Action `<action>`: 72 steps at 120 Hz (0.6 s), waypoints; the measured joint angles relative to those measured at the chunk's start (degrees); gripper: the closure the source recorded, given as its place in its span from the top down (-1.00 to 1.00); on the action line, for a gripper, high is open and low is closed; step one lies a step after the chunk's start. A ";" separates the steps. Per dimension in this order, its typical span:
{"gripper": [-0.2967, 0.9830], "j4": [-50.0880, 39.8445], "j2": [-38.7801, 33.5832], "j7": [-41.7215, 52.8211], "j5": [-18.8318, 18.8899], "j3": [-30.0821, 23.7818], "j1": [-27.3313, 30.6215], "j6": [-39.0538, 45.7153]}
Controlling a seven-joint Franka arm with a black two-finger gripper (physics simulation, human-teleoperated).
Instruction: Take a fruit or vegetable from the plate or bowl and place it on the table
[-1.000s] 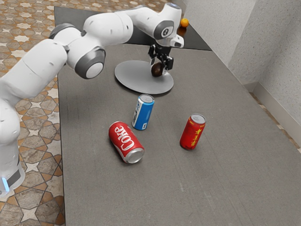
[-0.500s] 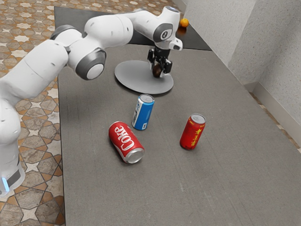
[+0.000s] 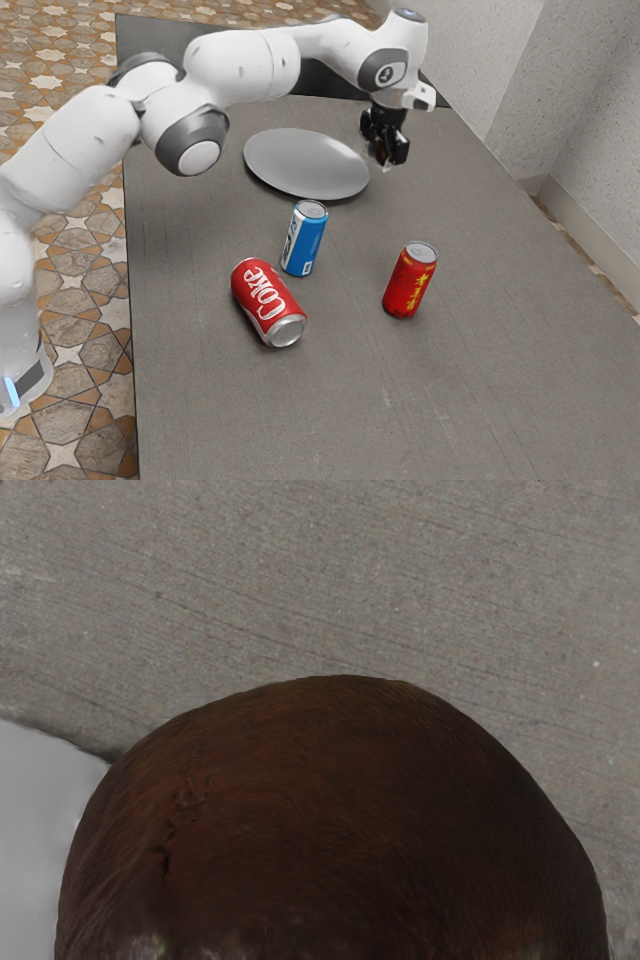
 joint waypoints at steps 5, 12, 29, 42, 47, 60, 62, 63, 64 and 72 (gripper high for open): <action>-0.02 0.00 -0.26 0.00 -0.05 -0.03 -1.56 -0.02; -0.01 0.00 -0.36 0.00 -0.11 -0.13 -3.20 -0.02; -0.03 -0.01 -0.20 0.02 -0.22 -0.29 -5.85 0.12; -0.04 -0.01 -0.09 0.03 -0.31 -0.42 -6.58 0.20; -0.06 -0.01 -0.07 0.03 -0.34 -0.43 -6.65 0.23; 0.20 -0.02 -0.12 0.09 -0.54 -0.47 -6.71 0.73; 0.24 -0.02 -0.13 0.10 -0.57 -0.49 -6.73 0.81; 0.25 -0.02 -0.13 0.10 -0.57 -0.50 -6.73 0.85; 0.27 -0.02 -0.13 0.10 -0.58 -0.52 -6.74 0.89; 0.37 -0.05 -0.20 0.07 -0.64 -0.95 -6.71 1.10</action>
